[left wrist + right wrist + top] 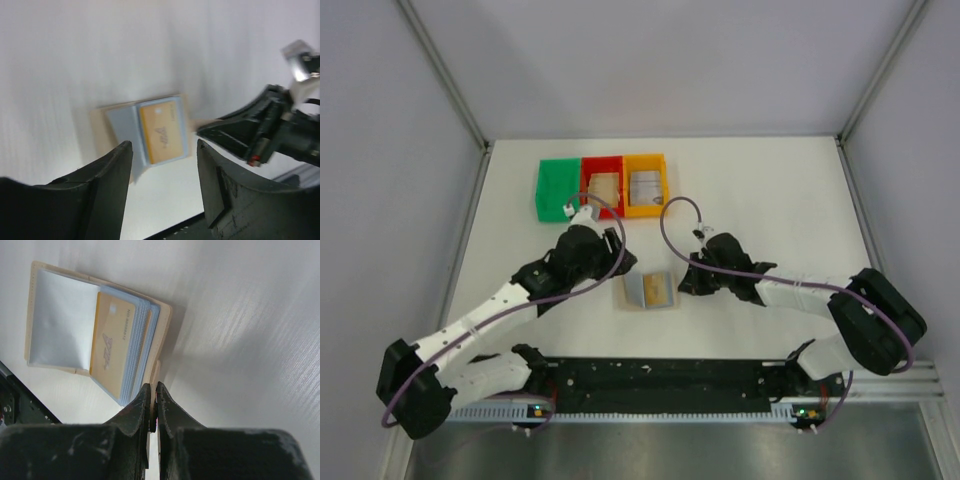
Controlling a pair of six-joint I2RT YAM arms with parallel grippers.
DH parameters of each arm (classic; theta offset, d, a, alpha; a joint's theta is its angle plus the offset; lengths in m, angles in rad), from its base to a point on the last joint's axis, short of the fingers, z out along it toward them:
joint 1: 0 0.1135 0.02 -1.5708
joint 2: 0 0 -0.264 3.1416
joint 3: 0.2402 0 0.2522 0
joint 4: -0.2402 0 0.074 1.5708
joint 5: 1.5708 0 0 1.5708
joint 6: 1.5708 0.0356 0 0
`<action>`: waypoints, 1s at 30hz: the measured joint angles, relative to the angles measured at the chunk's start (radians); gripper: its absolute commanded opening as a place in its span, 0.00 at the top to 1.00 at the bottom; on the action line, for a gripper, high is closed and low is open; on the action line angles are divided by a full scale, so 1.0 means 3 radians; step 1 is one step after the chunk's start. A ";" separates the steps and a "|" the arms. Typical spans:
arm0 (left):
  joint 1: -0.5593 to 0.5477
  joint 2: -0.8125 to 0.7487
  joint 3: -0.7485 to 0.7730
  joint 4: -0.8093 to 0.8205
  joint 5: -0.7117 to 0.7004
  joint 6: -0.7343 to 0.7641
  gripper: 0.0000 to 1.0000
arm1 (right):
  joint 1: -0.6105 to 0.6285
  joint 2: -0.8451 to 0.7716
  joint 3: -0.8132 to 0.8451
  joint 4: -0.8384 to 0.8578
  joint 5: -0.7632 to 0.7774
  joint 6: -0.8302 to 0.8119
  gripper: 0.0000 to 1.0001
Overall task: Take the credit cards out of the card holder
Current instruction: Open the card holder at the center of the board.
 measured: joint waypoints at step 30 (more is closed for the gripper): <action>0.0570 0.1747 -0.1071 0.3076 0.1960 -0.0553 0.55 | 0.0000 0.0000 0.0000 0.0003 -0.0004 0.0003 1.00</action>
